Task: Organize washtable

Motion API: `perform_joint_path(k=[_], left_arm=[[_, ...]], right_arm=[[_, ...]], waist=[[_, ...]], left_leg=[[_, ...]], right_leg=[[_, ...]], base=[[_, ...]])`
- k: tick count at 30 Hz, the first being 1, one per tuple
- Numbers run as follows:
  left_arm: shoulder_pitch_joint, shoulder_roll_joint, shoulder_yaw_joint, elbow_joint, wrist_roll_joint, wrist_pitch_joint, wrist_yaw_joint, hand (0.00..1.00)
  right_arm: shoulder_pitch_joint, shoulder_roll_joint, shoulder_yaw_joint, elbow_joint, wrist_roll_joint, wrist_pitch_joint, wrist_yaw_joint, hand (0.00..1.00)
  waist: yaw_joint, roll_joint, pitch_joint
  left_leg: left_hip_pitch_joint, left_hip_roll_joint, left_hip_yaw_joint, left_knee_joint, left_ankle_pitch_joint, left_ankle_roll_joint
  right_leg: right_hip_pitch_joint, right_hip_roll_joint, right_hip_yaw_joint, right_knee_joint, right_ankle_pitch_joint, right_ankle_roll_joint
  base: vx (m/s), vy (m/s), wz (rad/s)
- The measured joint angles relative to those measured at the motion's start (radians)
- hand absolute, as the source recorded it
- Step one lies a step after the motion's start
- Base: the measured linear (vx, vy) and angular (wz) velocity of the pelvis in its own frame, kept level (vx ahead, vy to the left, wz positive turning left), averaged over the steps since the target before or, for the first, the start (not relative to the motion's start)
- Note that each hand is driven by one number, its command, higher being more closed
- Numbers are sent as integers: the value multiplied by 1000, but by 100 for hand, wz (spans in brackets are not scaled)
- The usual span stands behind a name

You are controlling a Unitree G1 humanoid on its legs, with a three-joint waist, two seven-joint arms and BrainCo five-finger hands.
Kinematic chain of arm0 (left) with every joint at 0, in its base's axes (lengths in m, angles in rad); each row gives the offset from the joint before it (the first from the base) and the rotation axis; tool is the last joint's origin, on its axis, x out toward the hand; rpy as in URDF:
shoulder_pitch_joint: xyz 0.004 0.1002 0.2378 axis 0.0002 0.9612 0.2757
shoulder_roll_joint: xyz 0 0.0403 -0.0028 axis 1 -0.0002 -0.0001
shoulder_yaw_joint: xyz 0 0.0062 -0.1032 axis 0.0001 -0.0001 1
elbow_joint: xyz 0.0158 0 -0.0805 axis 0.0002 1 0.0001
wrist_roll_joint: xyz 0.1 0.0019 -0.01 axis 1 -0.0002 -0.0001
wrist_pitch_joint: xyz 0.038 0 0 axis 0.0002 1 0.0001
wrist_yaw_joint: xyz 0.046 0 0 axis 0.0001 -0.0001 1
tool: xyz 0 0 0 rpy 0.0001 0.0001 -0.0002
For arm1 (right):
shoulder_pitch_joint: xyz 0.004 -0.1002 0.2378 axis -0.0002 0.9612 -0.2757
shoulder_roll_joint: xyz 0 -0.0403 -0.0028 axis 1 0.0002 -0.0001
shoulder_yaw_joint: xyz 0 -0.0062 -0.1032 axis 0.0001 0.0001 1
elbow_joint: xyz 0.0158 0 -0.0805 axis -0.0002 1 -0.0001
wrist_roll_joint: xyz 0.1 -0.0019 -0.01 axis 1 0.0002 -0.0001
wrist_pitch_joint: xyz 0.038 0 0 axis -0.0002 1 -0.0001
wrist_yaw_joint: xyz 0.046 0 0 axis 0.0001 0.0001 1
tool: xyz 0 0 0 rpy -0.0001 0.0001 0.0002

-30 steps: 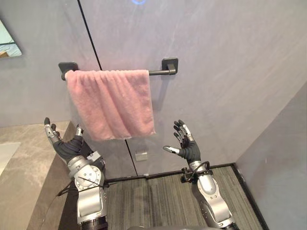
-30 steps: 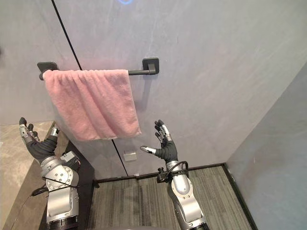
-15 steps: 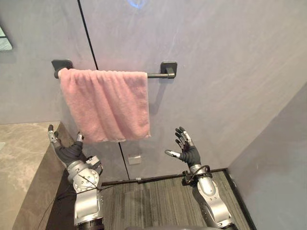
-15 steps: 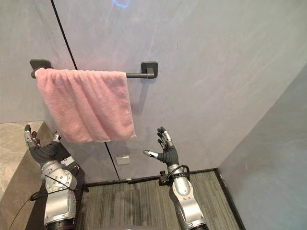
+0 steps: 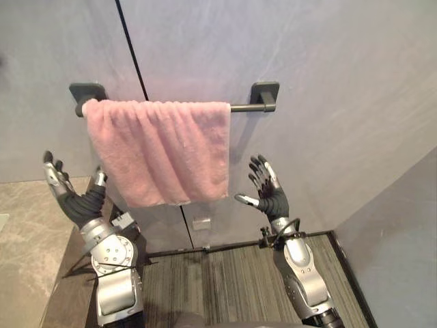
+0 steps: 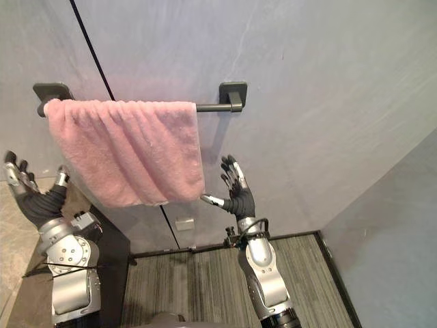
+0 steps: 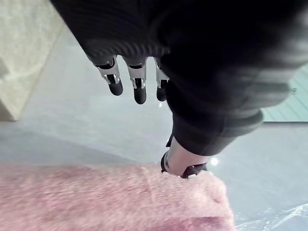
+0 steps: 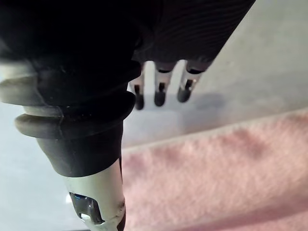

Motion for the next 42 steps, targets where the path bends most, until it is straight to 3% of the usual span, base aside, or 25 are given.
perform_joint_path(k=[5,11,18,28,35,42], left_arm=[[-41,14,-8,-27,-6,-4,1,0],[-44,12,-55,-39,-57,-5,-52,0],[-115,15,-86,-32,-127,-5,-69,0],[-283,41,-60,11,-112,-3,16,0],[-283,27,-11,10,-112,-4,41,0],[-264,23,36,10,-141,-5,25,0]], right_arm=[[-93,13,64,-5,8,-3,-8,0],[-149,13,74,-7,48,-3,-44,0],[-387,12,72,27,148,-3,-90,0],[-586,-15,49,64,232,-5,-99,0],[-583,-14,38,82,288,-26,-107,0],[-427,-13,81,80,322,-30,-61,0]], waist=[[3,10,27],[11,24,41],[54,40,60],[56,24,102],[73,23,103],[75,3,120]], left_leg=[[-100,7,25,39,-4,7],[-135,14,29,24,11,-3],[-162,17,21,-2,52,-23],[-219,18,-7,-91,132,-38],[-219,19,-17,-116,143,-42],[-219,20,-21,-121,143,-42]], right_leg=[[-88,-2,10,-4,6,5],[-136,5,5,7,7,6],[-191,8,-17,52,-4,-7],[-288,17,-44,93,-12,-21],[-293,19,-54,93,-14,-24],[-292,19,-63,93,-14,-24]], base=[[-115,30,-18],[-19,-8,0],[17,-25,6],[-51,-40,9],[7,-27,5],[12,-4,2]])
